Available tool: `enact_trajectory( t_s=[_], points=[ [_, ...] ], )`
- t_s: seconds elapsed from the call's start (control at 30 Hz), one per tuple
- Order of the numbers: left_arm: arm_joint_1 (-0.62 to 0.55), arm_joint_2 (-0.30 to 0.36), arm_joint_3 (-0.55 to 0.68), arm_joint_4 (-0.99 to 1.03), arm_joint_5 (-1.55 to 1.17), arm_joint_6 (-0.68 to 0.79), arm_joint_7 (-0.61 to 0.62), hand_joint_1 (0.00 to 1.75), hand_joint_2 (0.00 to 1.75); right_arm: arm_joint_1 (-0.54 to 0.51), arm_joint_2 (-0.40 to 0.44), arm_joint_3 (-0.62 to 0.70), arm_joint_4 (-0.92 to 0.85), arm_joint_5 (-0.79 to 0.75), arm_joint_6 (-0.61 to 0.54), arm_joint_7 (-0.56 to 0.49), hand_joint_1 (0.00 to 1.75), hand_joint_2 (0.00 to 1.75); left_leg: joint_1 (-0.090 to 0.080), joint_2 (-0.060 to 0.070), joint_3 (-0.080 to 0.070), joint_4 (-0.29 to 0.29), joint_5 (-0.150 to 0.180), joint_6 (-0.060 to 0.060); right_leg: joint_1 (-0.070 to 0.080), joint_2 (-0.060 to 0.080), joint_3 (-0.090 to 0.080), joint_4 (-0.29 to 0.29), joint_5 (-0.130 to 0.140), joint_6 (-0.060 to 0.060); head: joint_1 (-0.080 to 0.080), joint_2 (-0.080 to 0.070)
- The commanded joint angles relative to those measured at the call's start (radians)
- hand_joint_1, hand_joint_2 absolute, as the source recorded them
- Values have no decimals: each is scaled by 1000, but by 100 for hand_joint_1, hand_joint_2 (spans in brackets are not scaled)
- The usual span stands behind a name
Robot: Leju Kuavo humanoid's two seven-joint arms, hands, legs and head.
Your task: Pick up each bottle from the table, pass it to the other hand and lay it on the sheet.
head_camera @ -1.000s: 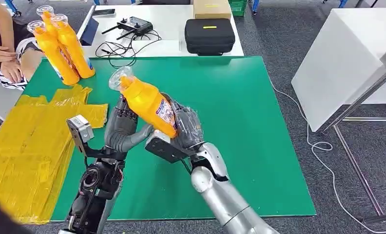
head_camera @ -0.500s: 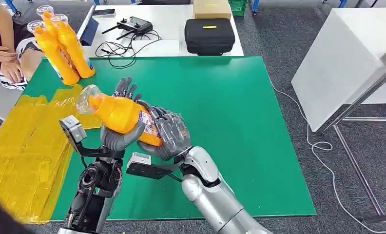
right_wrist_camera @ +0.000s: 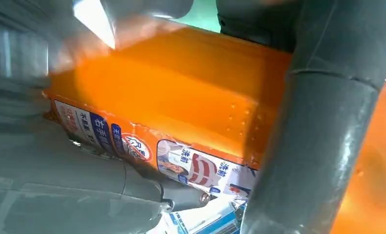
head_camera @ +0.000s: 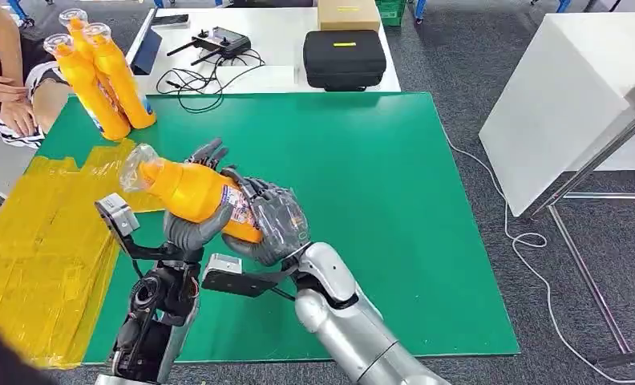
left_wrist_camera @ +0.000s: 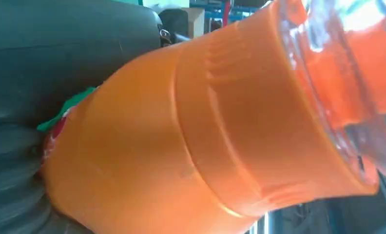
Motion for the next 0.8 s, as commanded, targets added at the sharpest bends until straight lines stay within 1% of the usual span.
enact_trajectory(
  t_s=[0.03,0.1,0.13,0.2,0.23,0.27,0.3,0.37,0.4,0.5,0.53,0.57,0.63,0.7,0.73,0.77,0.8],
  points=[
    [-95,-1,9,80,0,27,9,175,175,-1,-19,141,68,20,9,-21,175,175,1,-3,4,-1,-1,0,1,-4,5,-1,-2,0,0,0],
    [-95,-1,9,80,0,27,9,175,175,-1,-19,141,68,20,9,-21,175,175,0,-2,2,-1,0,0,1,-3,3,-1,-1,0,0,0],
    [-95,-1,9,80,0,27,9,175,175,-1,-19,141,68,20,9,-21,175,175,0,-3,5,-2,-1,0,1,-5,6,-1,-2,0,0,0],
    [-95,-1,9,80,0,27,9,175,175,-1,-19,141,68,20,9,-21,175,175,0,-2,3,-1,-1,0,1,-4,4,-1,-1,0,0,0],
    [-93,-3,12,77,2,36,7,175,175,-3,-18,139,70,21,9,-17,175,175,0,-3,5,-2,-1,0,1,-5,7,-1,-2,0,0,0],
    [-92,-3,14,72,3,46,7,175,175,-3,-19,136,72,20,9,-18,175,175,1,-2,3,-1,-1,0,1,-3,4,-1,-1,0,0,0],
    [-91,-2,15,69,3,51,7,175,175,-4,-19,134,73,19,9,-19,175,175,1,-3,5,-2,-1,0,1,-5,6,-2,-2,0,0,0],
    [-85,-1,16,62,2,62,7,175,175,-6,-18,125,76,15,9,-16,175,175,1,-2,3,-1,-1,0,1,-3,4,-1,-1,0,0,0],
    [-82,0,16,61,2,64,7,175,175,-7,-18,122,77,14,8,-15,175,175,0,-3,5,-2,-1,0,1,-5,6,-1,-2,0,0,0],
    [-71,7,21,60,5,74,7,175,175,-8,-14,112,76,10,11,-10,175,175,0,-2,5,-2,-1,0,1,-4,6,-2,-2,0,0,0],
    [-67,11,26,56,8,77,4,175,175,-6,-12,104,67,3,3,-13,3,175,0,-1,3,-1,-1,0,1,-3,4,-1,-1,0,0,0],
    [-63,14,34,50,12,80,1,175,175,-7,-11,100,63,-3,9,-16,0,175,1,-2,5,-2,-1,0,1,-4,6,-2,-2,0,0,0],
    [-60,22,49,39,13,88,-1,175,175,-6,-10,87,41,-24,16,-26,0,175,0,0,3,-1,-1,0,1,-2,3,-1,-1,0,0,0],
    [-60,29,76,35,11,108,-2,175,175,5,-18,68,-12,-68,21,-56,0,175,0,0,3,-1,-1,0,1,-1,4,-1,-1,0,0,0],
    [-60,34,84,34,-5,131,-5,175,175,11,-22,57,-38,-99,41,-71,0,175,0,0,5,-1,-2,0,1,-1,5,-1,-2,0,0,0],
    [-64,39,95,34,-49,200,-20,175,175,19,-28,44,-75,-144,83,-89,0,175,1,0,3,-1,-1,0,1,-1,4,-1,-1,0,0,0],
    [-67,41,109,30,-87,266,-34,175,175,27,-35,37,-111,-165,93,-94,0,175,1,0,6,-1,-2,0,1,-2,6,-1,-2,0,0,0]
  ],
)
